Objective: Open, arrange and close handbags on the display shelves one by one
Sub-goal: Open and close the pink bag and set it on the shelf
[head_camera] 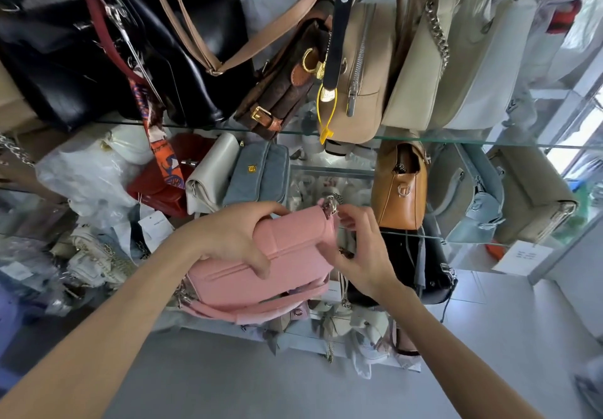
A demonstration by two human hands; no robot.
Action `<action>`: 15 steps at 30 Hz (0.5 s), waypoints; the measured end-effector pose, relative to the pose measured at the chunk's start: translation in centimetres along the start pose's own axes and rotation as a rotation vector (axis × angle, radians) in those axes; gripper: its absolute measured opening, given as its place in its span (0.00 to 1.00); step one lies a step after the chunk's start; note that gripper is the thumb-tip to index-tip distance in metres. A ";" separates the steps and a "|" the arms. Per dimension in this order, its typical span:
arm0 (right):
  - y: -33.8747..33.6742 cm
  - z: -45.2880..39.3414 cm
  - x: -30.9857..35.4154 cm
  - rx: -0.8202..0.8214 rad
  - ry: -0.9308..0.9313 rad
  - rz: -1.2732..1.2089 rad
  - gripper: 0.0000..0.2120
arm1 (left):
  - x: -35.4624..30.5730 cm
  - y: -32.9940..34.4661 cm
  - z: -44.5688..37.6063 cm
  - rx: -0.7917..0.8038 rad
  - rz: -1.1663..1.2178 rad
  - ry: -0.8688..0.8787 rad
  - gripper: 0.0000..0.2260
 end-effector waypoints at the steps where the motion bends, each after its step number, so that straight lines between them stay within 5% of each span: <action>1: 0.5 0.0 -0.1 0.091 0.087 -0.068 0.39 | -0.5 -0.2 0.0 0.004 -0.030 0.028 0.44; 5: 1.2 -0.1 -0.1 0.215 0.323 -0.426 0.48 | -1.9 -0.8 -0.3 0.058 -0.032 0.103 0.43; 15: 0.3 0.0 0.1 0.112 0.406 -0.659 0.32 | -0.7 -0.4 -1.3 0.133 0.119 0.154 0.35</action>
Point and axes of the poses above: each hand's wrist, its own z-axis away from the middle knuckle, its own y-axis out of the palm, x = y × z, the point moved 8 cm from there along -z, towards the middle knuckle, and after that the axes turned 10 degrees about -z, right-handed, at the moved point
